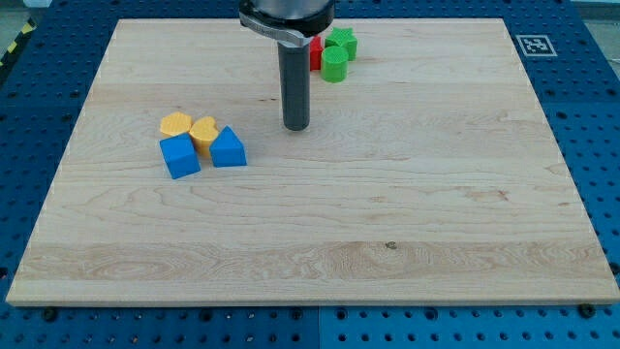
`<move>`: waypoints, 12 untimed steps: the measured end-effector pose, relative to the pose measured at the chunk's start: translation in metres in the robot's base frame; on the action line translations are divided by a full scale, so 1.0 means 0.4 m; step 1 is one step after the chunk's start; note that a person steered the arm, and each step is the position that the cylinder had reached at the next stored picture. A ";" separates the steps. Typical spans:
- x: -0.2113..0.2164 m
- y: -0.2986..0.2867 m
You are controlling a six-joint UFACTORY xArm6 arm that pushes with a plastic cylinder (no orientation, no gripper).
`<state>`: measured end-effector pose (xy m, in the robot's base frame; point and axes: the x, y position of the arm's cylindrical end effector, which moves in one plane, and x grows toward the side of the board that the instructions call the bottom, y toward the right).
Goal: Move the group of blocks down a bit
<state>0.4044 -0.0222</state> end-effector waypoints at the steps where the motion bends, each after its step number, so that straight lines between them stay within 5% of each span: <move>1: 0.000 0.000; 4: -0.007 -0.049; 7: -0.007 -0.295; 9: -0.171 -0.296; 12: -0.073 -0.381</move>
<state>0.3753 -0.1747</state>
